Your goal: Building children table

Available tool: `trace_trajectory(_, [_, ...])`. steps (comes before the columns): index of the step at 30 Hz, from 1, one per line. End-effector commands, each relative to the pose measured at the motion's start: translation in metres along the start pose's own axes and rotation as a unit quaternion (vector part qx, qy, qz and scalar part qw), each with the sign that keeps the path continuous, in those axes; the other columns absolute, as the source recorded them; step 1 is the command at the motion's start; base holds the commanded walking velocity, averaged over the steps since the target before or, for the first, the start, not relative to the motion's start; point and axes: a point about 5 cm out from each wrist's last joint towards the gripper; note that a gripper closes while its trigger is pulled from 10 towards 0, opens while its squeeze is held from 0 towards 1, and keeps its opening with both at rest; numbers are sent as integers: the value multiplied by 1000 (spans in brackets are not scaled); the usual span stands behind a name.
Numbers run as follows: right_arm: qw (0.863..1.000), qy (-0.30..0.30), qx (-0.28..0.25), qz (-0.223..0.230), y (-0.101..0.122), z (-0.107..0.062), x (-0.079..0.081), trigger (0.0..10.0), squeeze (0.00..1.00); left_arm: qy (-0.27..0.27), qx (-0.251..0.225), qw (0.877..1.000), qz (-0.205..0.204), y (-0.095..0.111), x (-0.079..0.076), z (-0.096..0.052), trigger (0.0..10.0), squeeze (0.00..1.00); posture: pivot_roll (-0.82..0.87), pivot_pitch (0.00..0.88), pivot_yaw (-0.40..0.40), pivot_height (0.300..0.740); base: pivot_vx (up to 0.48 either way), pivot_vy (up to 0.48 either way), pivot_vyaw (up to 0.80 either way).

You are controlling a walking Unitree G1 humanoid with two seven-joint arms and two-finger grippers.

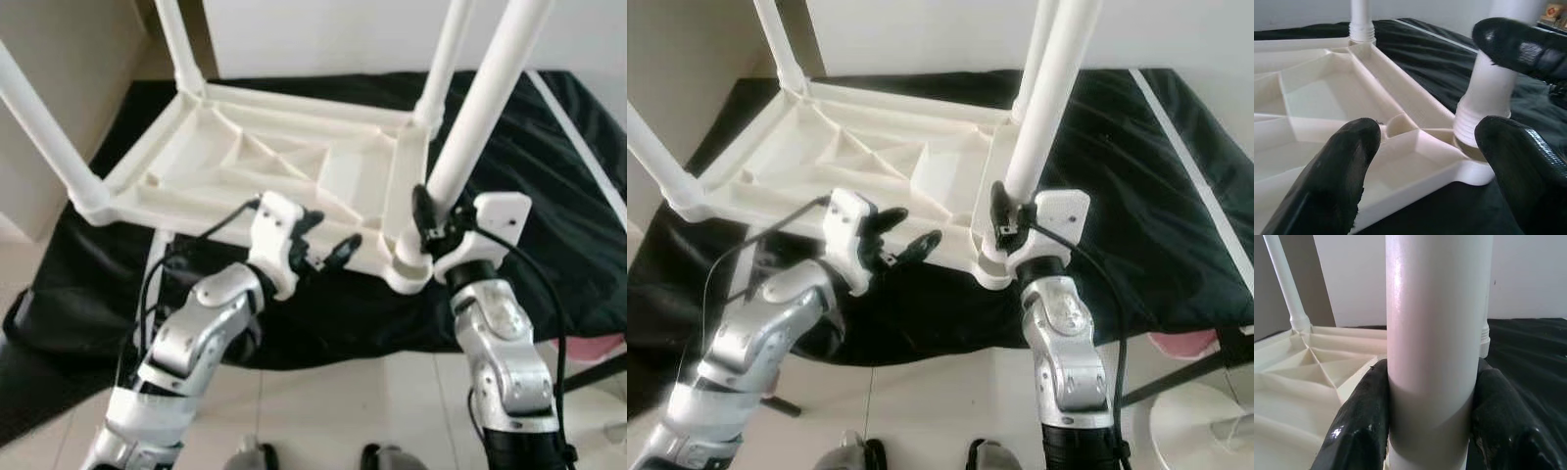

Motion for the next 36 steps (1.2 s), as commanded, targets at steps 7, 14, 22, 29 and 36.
trace_trajectory(7, [1000, 21, -5, -6, 1, -7, 5, 10000, 0, -39, 30, 999, 11, -12, -11, -6, 10000, 0, -35, 128, -1, 740, 0, 0, 0])
trace_trajectory(14, [999, 34, 8, -10, -5, -13, 8, 10000, 0, -45, 40, 998, 0, -17, -16, -12, 10000, 0, -33, 121, -11, 740, 0, 0, 0])
trace_trajectory(22, [999, 39, 21, -16, -13, -18, 7, 10000, 0, -45, 43, 998, -1, -17, -17, -12, 10000, 0, -32, 120, -14, 740, 0, 0, 0])
trace_trajectory(29, [999, 39, 27, -20, -23, -20, 3, 10000, 0, -54, 43, 998, -4, -16, -19, -13, 10000, 0, -34, 113, -6, 740, 0, 0, 0])
trace_trajectory(36, [999, 36, 25, -14, -30, -14, 3, 10000, 0, -56, 42, 998, -6, -14, -18, -13, 10000, 0, -27, 114, -1, 740, 0, 0, 0])
Point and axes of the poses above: a point about 5 cm out from each wrist's last joint towards the gripper, its own z axis pointing out of the wrist towards the gripper, its own y axis along the axis of the wrist's last joint, x = y × z, and after that the axes turned 11 degrees about -z, right-handed
